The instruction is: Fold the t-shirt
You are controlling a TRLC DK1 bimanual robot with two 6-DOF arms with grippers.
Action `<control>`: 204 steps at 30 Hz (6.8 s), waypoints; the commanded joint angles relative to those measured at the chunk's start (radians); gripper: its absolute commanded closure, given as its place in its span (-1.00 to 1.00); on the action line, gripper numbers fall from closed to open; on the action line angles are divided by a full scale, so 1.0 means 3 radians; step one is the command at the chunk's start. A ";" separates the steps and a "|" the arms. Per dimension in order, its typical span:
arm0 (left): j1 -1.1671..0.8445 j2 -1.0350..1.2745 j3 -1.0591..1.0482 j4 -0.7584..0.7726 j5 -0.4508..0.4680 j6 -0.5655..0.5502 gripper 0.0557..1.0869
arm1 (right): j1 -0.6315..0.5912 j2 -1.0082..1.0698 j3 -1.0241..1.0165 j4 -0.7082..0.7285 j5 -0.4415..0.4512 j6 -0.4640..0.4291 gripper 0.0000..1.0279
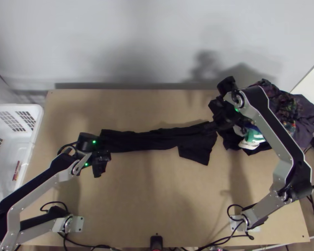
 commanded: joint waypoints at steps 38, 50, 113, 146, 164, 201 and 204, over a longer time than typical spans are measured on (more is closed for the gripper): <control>0.0228 0.0847 -0.0240 0.1612 -0.0257 0.0223 -0.18 | 0.0009 -0.0147 -0.0052 0.0011 0.0002 -0.0003 -0.70; 0.0463 0.0729 -0.0276 0.1715 -0.0139 0.0453 0.93 | -0.0006 -0.0228 -0.0119 0.0011 0.0002 -0.0014 -0.70; -0.2124 0.2846 0.2920 0.0902 -0.0308 0.1598 -0.53 | -0.1341 -0.1287 -0.0349 -0.0147 -0.0325 -0.0274 -0.70; -0.0754 0.1338 0.3405 -0.1486 -0.0058 -0.0258 -0.91 | -0.0855 -0.1323 -0.0604 -0.0137 -0.0371 -0.0106 -0.71; -0.0457 0.0249 0.2398 -0.1318 0.0541 -0.1710 -0.90 | 0.0771 -0.0029 -0.0338 0.0318 0.0252 -0.0223 -0.63; 0.1159 -0.0835 0.1242 -0.1144 0.1226 -0.2160 -0.90 | 0.2489 0.0308 -0.1075 0.1811 0.1710 -0.1159 -0.71; 0.1164 -0.0866 0.1202 -0.1144 0.1236 -0.2186 -0.90 | 0.2504 0.0406 -0.1090 0.1934 0.1771 -0.1215 -0.74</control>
